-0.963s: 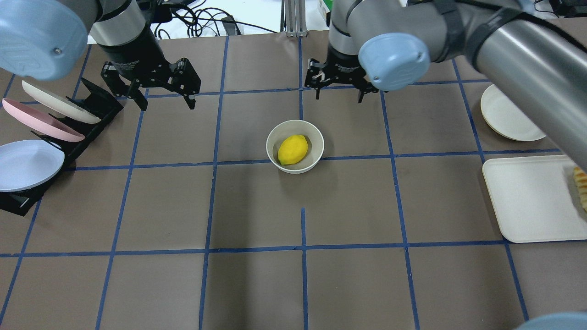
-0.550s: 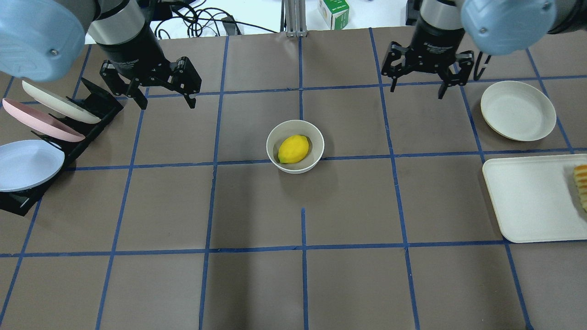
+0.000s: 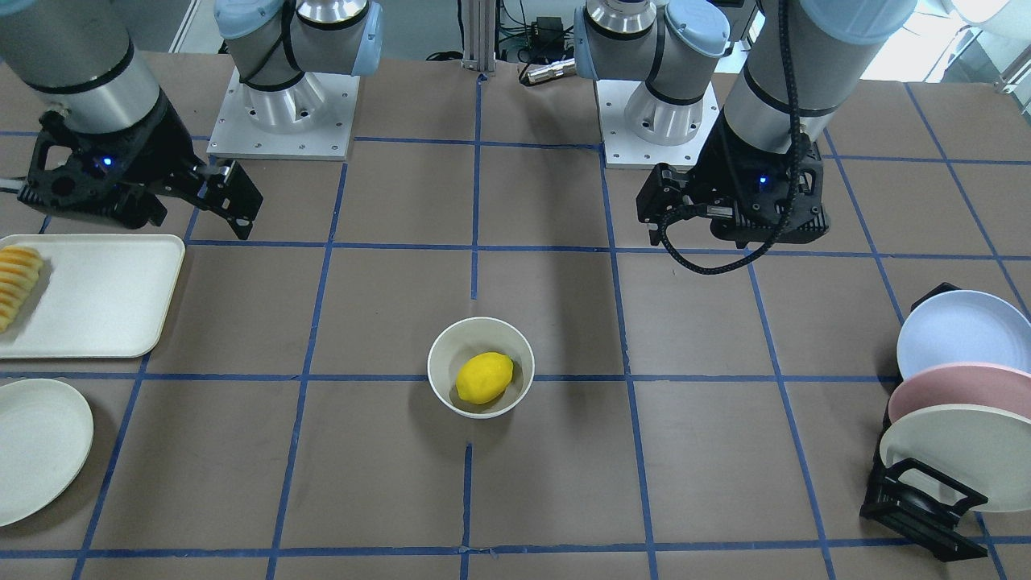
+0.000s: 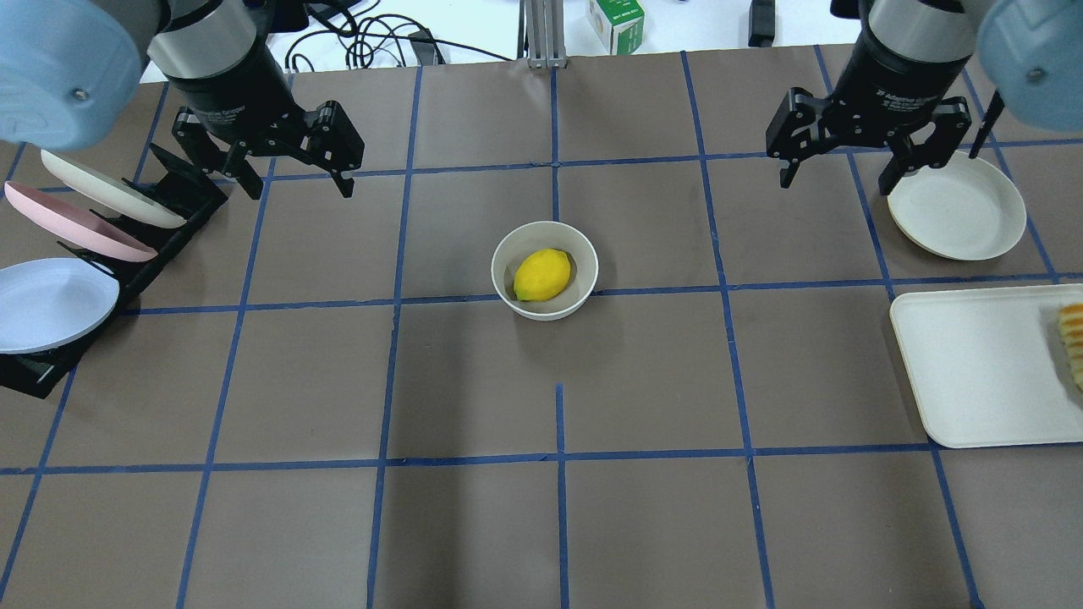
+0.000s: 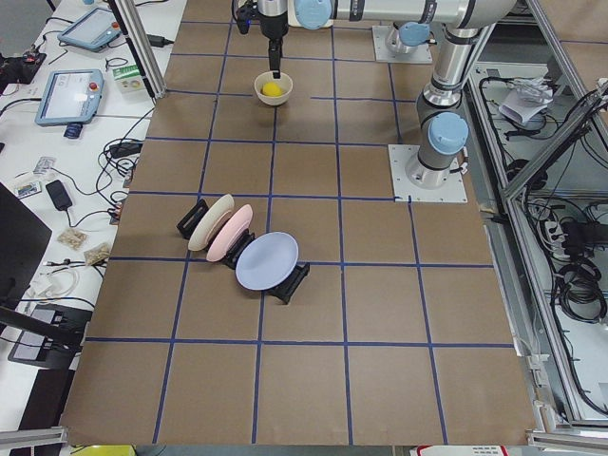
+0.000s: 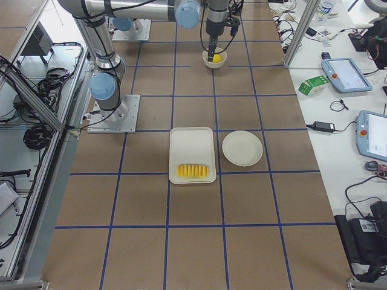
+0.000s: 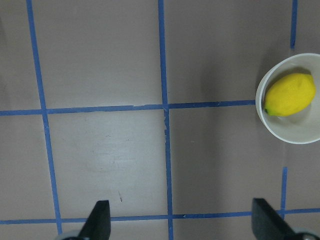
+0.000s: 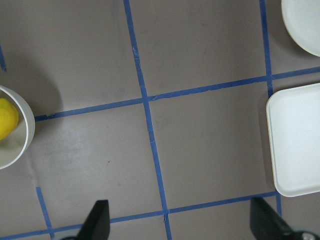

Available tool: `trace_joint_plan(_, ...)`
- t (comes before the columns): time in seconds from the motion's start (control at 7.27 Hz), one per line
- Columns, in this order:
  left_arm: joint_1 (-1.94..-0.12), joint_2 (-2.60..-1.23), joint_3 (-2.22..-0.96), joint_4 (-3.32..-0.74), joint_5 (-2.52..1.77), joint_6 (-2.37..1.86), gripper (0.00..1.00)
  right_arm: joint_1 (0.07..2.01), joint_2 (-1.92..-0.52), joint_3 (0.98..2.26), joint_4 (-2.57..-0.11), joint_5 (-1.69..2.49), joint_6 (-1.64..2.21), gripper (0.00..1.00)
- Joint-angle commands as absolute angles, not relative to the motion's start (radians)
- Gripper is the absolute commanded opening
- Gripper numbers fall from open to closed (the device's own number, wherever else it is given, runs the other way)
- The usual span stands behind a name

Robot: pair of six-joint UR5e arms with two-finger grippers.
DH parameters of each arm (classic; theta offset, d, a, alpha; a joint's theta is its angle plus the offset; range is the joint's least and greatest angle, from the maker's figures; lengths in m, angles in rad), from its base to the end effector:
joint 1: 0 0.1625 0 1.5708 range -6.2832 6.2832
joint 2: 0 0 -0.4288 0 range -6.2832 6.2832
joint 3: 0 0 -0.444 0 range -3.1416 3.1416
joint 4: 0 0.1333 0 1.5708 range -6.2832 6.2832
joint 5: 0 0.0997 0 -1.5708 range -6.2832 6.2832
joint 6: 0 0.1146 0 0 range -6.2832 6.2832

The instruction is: Place bowl and put lemon in it

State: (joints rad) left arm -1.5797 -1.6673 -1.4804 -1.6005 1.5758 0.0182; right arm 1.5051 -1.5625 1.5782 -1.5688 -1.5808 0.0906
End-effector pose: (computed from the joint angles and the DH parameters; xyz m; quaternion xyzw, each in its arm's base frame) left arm -0.1379 -0.5796 0.4685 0.0136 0.9997 0.0179 0.0024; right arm 0.0961 -0.5527 0.4680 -0.0780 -0.9969 -0.0088 0.0051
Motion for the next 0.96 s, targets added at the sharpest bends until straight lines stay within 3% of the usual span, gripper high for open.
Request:
trace_joint_plan(0.0, -1.582, -1.68, -1.483, -1.597, 1.569, 0.017, 1.0, 1.52, -1.605, 1.612, -1.572, -1.575, 0.069, 1.0)
trace_joint_plan(0.83, -1.594, -1.665, -1.476, -1.58, 1.569, 0.005, 1.0, 1.543, -1.595, 1.618, -1.58, -1.58, 0.071, 1.0)
